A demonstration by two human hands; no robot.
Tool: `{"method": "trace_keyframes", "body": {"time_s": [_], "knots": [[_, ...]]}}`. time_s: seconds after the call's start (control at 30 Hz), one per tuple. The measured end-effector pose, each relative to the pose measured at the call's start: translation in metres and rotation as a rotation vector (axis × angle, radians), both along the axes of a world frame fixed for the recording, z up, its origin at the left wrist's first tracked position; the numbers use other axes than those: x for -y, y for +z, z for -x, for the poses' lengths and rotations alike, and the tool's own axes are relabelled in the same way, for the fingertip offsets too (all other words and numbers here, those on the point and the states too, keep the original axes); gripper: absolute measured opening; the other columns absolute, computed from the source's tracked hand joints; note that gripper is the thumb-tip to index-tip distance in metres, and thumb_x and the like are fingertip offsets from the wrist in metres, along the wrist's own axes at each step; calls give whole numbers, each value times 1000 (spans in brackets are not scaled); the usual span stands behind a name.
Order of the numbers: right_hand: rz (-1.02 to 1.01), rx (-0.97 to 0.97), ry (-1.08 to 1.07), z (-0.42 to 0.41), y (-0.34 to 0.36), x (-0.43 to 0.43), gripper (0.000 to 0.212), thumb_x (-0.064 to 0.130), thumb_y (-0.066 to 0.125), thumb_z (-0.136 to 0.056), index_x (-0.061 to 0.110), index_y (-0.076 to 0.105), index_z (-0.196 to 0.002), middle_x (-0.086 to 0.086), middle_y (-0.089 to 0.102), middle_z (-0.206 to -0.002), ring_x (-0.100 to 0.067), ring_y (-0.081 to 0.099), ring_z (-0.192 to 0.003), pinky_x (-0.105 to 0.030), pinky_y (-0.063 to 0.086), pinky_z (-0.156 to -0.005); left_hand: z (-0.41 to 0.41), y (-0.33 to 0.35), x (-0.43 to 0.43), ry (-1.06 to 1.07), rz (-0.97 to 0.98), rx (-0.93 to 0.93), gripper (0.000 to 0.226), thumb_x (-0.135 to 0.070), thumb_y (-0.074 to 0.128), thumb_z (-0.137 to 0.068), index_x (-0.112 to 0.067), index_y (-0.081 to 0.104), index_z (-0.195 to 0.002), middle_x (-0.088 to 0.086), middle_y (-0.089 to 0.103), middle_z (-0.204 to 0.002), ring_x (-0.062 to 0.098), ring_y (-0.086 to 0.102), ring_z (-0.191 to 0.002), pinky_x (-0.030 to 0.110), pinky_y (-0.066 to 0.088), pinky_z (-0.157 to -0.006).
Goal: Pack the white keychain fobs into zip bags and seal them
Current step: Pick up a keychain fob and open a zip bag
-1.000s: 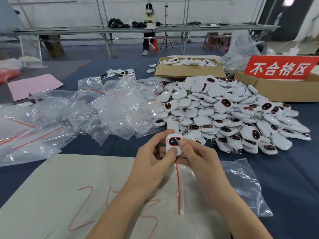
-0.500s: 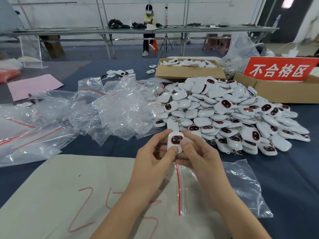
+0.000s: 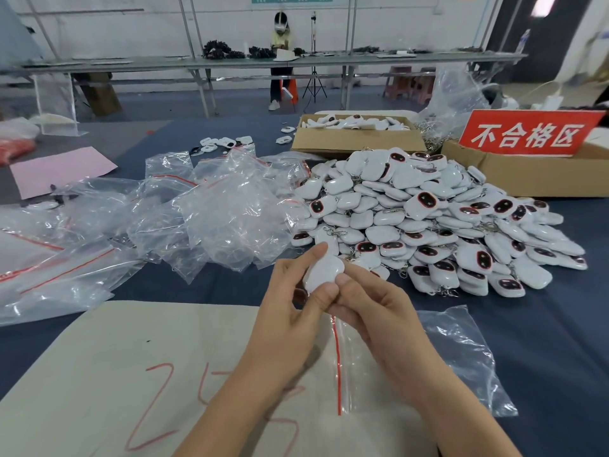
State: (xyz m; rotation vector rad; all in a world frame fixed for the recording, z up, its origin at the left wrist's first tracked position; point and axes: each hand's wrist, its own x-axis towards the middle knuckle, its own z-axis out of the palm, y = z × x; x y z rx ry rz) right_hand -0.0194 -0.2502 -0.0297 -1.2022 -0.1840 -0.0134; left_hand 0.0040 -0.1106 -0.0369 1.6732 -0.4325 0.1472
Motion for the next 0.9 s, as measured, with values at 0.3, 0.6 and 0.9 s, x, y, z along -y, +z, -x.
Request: {"method": "trace_keyframes", "body": {"time_s": [0.3, 0.6, 0.9], "knots": [[144, 78, -190, 2, 6, -6, 30, 16, 65, -91, 38, 76, -109, 0, 78, -100, -10, 73, -91, -18, 56, -79, -10, 1, -4, 43, 198, -63, 45, -11, 65, -94, -52, 72, -110, 2, 73, -102, 14, 65, -83, 27, 58, -79], [192, 69, -247, 0, 4, -6, 34, 23, 90, -67, 36, 72, -93, 2, 60, -70, -14, 65, -60, -20, 52, -60, -10, 0, -1, -118, 310, -246, 21, -22, 56, -98, -13, 75, -100, 26, 71, -92, 27, 69, -78, 39, 57, -78], [275, 15, -415, -2, 1, 2, 32, 58, 69, -69, 28, 68, -78, 1, 68, -71, -10, 52, -50, -19, 47, -54, -7, -2, 0, -131, 180, -201, 39, -43, 51, -99, -13, 72, -87, 3, 65, -68, 13, 54, -64, 24, 45, -67]]}}
